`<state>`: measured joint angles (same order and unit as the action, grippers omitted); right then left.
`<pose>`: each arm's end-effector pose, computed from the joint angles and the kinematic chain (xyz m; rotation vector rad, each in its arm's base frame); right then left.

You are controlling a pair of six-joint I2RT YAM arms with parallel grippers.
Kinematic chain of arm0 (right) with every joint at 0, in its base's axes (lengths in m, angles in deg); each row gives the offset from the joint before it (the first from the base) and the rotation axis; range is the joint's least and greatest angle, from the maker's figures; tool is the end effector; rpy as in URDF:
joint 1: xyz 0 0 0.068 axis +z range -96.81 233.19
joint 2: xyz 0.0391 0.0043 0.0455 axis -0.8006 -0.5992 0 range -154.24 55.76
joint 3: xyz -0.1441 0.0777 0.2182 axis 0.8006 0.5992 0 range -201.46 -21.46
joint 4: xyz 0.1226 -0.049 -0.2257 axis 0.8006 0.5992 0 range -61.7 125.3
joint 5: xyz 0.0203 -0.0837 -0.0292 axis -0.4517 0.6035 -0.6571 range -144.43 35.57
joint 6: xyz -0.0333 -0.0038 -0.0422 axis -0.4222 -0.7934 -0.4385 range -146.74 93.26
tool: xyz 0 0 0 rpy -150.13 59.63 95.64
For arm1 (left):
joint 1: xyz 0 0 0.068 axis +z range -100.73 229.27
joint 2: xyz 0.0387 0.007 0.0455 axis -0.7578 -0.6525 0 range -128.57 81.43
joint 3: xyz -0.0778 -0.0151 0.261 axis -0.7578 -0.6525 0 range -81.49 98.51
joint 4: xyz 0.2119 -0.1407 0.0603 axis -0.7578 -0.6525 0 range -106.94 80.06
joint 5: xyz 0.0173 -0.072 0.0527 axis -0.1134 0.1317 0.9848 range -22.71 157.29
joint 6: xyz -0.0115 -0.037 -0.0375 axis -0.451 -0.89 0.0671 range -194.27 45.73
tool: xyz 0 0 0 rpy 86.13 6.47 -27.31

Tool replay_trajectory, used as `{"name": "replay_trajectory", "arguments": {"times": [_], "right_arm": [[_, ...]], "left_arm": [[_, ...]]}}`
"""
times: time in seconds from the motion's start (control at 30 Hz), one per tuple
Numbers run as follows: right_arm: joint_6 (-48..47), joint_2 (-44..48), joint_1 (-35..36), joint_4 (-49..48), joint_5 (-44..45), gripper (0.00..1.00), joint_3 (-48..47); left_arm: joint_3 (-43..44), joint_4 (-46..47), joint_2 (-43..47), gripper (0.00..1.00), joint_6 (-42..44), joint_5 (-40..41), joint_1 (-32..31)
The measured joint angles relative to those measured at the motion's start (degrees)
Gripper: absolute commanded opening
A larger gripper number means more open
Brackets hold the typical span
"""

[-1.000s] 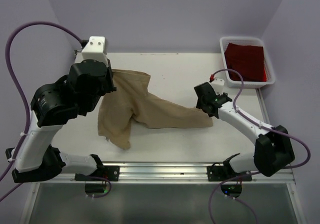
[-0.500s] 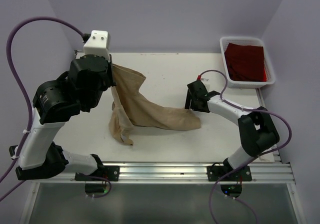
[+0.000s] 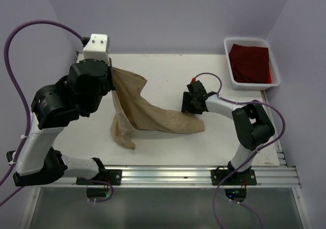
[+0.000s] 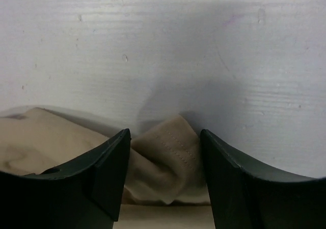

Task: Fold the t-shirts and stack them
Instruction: Flatten the tshirt out

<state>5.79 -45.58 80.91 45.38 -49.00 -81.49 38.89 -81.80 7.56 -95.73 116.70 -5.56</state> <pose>0.3140 0.1612 0.1624 0.1443 2.6020 0.2634 0.1139 -0.1148 0.5444 0.0146 1.8533 -0.0519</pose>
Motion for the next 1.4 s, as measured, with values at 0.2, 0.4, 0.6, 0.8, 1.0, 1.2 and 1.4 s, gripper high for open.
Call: {"name": "replay_trajectory", "arguments": {"times": [0.2,0.4,0.6,0.8,1.0,1.2,1.4], "right_arm": [[-0.7,5.2,0.8,-0.9,-2.9,0.00,7.0],[-0.7,13.0,1.1,3.7,-1.5,0.00,10.4],[-1.6,23.6,1.1,9.8,6.8,0.00,8.7],[-2.8,27.5,1.1,13.3,14.4,0.00,4.9],[-2.8,30.0,1.1,15.7,20.2,0.00,4.9],[-2.8,32.2,0.0,16.0,26.5,0.00,1.4],[-2.8,28.3,-0.4,15.4,30.2,0.00,-4.7]], "left_arm": [[-4.4,0.4,2.7,0.00,-0.9,0.3,0.0],[-9.9,1.5,6.3,0.00,-2.4,-0.1,0.0],[-19.5,6.4,10.4,0.00,-2.9,-7.7,0.0],[-40.0,15.7,12.3,0.00,-3.1,-30.7,-0.2],[-53.0,17.3,13.8,0.00,-5.2,-39.8,-2.8],[-52.7,19.5,21.8,0.00,-6.7,-43.1,-3.0],[-55.5,22.5,18.5,0.00,-6.6,-51.2,-4.1]]}}
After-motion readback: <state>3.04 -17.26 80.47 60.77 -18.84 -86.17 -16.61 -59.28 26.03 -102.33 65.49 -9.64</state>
